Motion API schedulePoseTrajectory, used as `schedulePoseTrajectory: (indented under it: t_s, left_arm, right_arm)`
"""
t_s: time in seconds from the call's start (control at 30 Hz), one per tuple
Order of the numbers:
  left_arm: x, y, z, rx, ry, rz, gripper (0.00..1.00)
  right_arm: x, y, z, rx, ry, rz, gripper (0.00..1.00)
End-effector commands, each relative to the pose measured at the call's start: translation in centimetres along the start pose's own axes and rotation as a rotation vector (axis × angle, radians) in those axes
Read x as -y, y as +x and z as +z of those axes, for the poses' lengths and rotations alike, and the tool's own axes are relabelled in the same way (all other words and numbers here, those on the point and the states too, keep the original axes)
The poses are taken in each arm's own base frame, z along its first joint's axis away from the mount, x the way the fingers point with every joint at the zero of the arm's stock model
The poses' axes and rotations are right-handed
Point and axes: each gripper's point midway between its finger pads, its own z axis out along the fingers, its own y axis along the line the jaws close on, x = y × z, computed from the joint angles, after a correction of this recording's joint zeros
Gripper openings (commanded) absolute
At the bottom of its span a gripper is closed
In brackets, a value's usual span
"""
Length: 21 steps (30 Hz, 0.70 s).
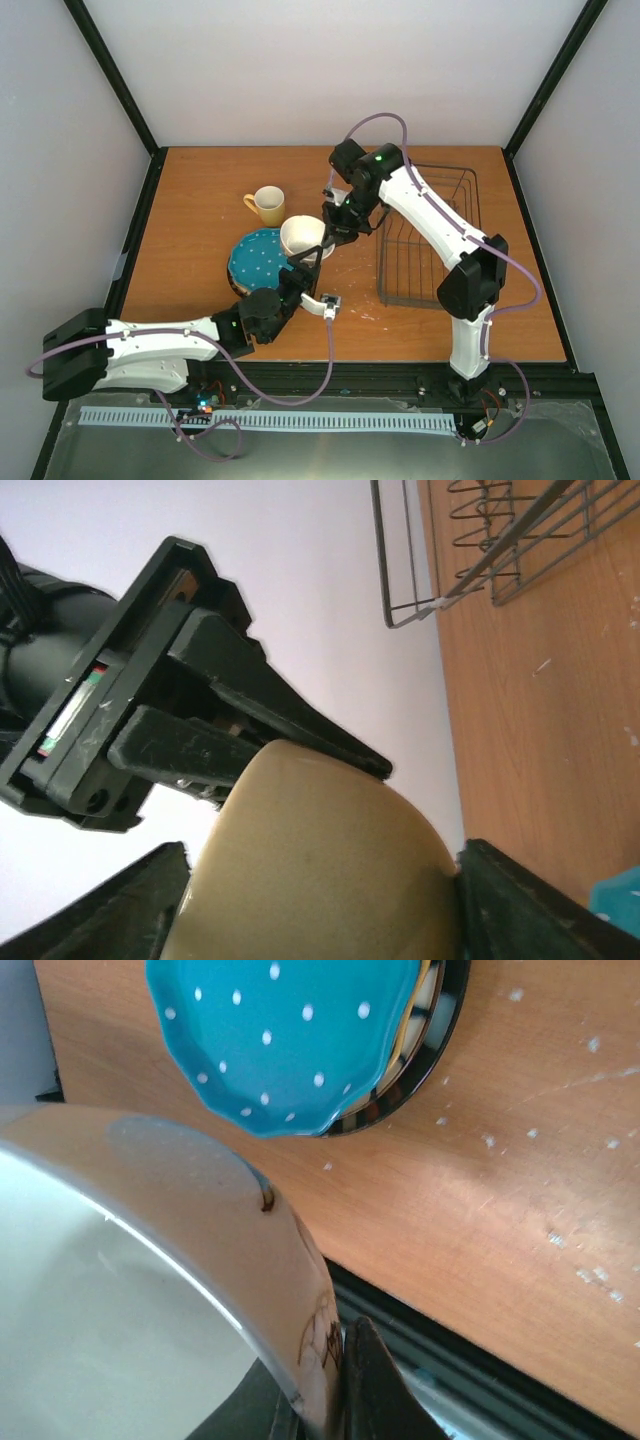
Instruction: Load the mixed dishes into the dish rack
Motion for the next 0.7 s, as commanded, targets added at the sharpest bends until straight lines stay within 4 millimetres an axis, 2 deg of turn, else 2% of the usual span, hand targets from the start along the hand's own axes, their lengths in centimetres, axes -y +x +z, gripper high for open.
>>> schedulePoseTrajectory:
  t_s: [0.0, 0.07, 0.17, 0.23, 0.27, 0.67]
  left_arm:
    - [-2.1, -0.3, 0.7, -0.021, -0.009, -0.052, 0.57]
    - [-2.2, -0.4, 0.9, -0.028, 0.012, -0.07, 0.37]
    - [-2.7, -0.5, 1.2, -0.038, 0.033, -0.102, 0.15]
    - [-2.7, -0.4, 1.3, -0.049, 0.05, -0.113, 0.03]
    - [-3.0, -0.4, 1.4, -0.053, 0.047, -0.12, 0.01]
    - [-4.8, 0.2, 1.0, -0.064, 0.026, -0.165, 0.01]
  right_arm:
    - [-2.0, 2.2, -1.6, -0.009, -0.069, -0.033, 0.03]
    - [-2.0, 2.2, -1.6, -0.008, -0.07, -0.035, 0.03]
    - [-2.0, 2.1, -1.6, -0.006, -0.069, -0.037, 0.03]
    - [-2.0, 2.0, -1.6, -0.005, -0.068, -0.039, 0.03]
    - [-2.0, 2.0, -1.5, -0.007, -0.066, -0.039, 0.03]
    - [-1.6, 1.8, -1.2, -0.009, -0.052, -0.04, 0.03]
